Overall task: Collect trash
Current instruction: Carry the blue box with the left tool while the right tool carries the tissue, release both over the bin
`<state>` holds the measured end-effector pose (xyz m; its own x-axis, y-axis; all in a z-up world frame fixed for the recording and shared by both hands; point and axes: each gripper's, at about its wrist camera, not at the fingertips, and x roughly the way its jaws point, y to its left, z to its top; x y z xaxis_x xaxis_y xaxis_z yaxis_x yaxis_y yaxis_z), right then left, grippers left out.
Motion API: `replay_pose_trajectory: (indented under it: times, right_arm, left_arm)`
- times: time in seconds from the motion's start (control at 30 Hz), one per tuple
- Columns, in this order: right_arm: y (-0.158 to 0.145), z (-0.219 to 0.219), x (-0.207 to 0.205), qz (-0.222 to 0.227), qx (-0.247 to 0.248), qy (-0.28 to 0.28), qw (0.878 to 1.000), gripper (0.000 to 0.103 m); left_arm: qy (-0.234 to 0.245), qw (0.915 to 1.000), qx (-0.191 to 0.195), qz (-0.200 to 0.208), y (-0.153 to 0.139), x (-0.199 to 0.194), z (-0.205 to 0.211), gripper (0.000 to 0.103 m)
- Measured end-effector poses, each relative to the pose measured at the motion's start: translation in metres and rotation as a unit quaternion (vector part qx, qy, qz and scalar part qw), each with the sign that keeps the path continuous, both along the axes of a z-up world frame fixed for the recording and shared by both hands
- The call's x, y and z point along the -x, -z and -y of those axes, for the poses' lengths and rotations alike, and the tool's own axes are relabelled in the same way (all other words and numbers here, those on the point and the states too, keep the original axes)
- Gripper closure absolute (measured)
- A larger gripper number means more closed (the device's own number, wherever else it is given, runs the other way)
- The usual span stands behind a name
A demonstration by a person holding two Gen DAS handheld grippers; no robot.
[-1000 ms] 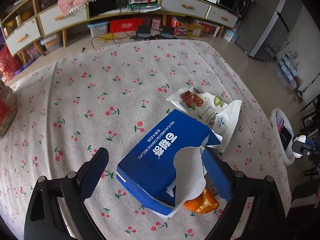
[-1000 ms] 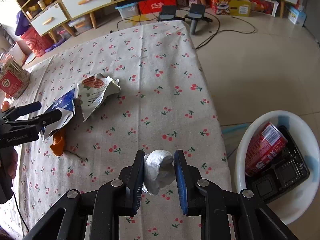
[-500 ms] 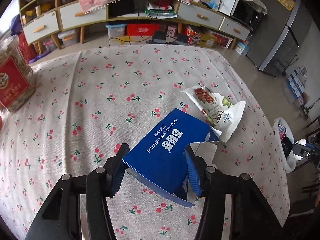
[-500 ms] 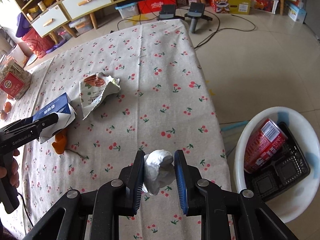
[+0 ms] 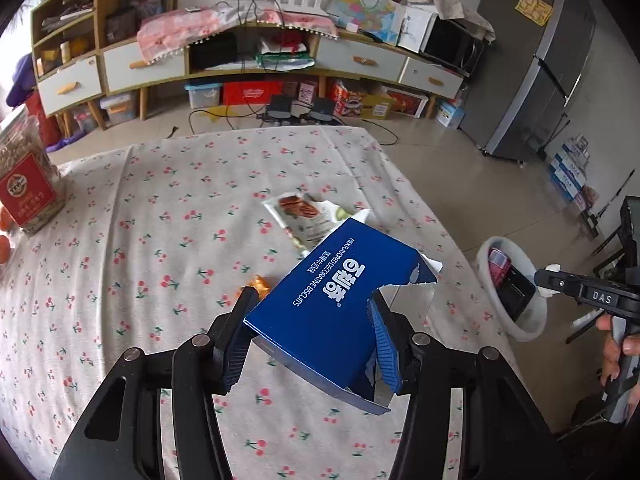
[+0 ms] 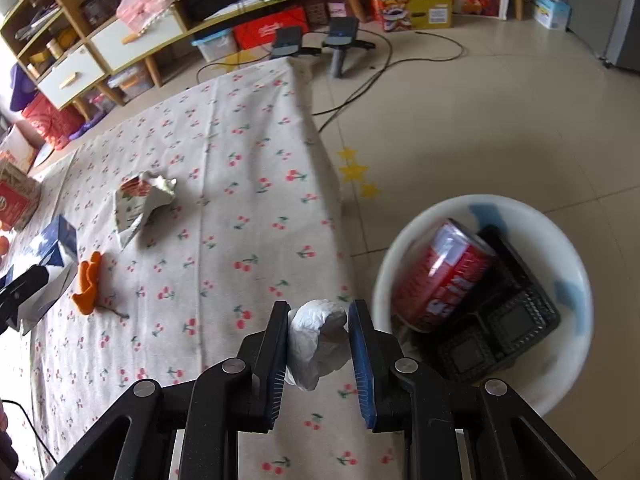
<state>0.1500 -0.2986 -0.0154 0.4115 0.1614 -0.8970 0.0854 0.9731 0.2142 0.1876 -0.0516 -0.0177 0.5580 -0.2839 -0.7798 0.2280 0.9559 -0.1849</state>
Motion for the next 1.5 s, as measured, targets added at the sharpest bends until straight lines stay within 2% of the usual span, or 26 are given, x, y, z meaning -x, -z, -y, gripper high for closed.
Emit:
replay_pose_trajectory:
  times: [0.2, 0.33, 0.47, 0.5, 0.53, 0.6, 0.87, 1.1, 1.17, 1.23, 1.3, 1.37, 1.43, 1.5]
  right_arm:
    - [0.003, 0.075, 0.016, -0.006, -0.007, 0.081, 0.997, 0.077]
    - [0.009, 0.108, 0.023, -0.014, -0.014, 0.118, 0.993, 0.076]
    - [0.015, 0.120, 0.023, -0.026, -0.015, 0.131, 0.991, 0.073]
    - [0.017, 0.120, 0.022, -0.031, -0.017, 0.132, 0.991, 0.069]
    - [0.017, 0.121, 0.022, -0.033, -0.020, 0.133, 0.990, 0.060]
    - [0.014, 0.126, 0.025, -0.028, -0.024, 0.140, 0.989, 0.051]
    - [0.000, 0.147, 0.052, -0.018, -0.016, 0.152, 0.988, 0.048]
    - [-0.009, 0.166, 0.084, -0.010, -0.005, 0.168, 0.986, 0.048]
    - [-0.010, 0.170, 0.091, -0.006, 0.001, 0.172, 0.985, 0.048]
    - [-0.011, 0.174, 0.098, -0.006, 0.005, 0.178, 0.984, 0.048]
    - [-0.010, 0.177, 0.102, -0.005, 0.001, 0.184, 0.983, 0.048]
    - [-0.011, 0.181, 0.106, -0.005, -0.003, 0.189, 0.982, 0.048]
    - [-0.012, 0.182, 0.108, -0.002, -0.006, 0.193, 0.981, 0.048]
    - [-0.015, 0.181, 0.108, 0.002, -0.009, 0.194, 0.981, 0.048]
  left_arm:
    - [0.053, 0.9985, 0.012, -0.006, -0.002, 0.009, 0.058, 0.047]
    - [0.079, 0.9965, 0.019, -0.018, 0.004, 0.009, 0.097, 0.047]
    - [0.104, 0.9941, 0.016, -0.027, 0.011, 0.009, 0.134, 0.047]
    - [0.110, 0.9934, 0.013, -0.029, 0.014, 0.008, 0.142, 0.047]
    - [0.115, 0.9928, 0.010, -0.031, 0.016, 0.008, 0.151, 0.047]
    - [0.128, 0.9911, 0.004, -0.036, 0.020, 0.007, 0.168, 0.047]
    - [0.169, 0.9841, -0.007, -0.053, 0.041, 0.000, 0.228, 0.046]
    - [0.195, 0.9797, -0.010, -0.045, 0.052, -0.002, 0.269, 0.046]
    - [0.204, 0.9783, 0.000, -0.035, 0.051, -0.003, 0.278, 0.045]
    - [0.215, 0.9764, -0.001, -0.024, 0.050, -0.004, 0.287, 0.039]
    - [0.214, 0.9760, -0.020, -0.034, 0.055, -0.007, 0.295, 0.038]
    - [0.209, 0.9770, -0.017, -0.038, 0.056, -0.009, 0.293, 0.028]
    - [0.197, 0.9799, -0.010, -0.027, 0.051, -0.007, 0.285, 0.012]
    - [0.192, 0.9812, -0.007, -0.022, 0.049, -0.005, 0.278, 0.008]
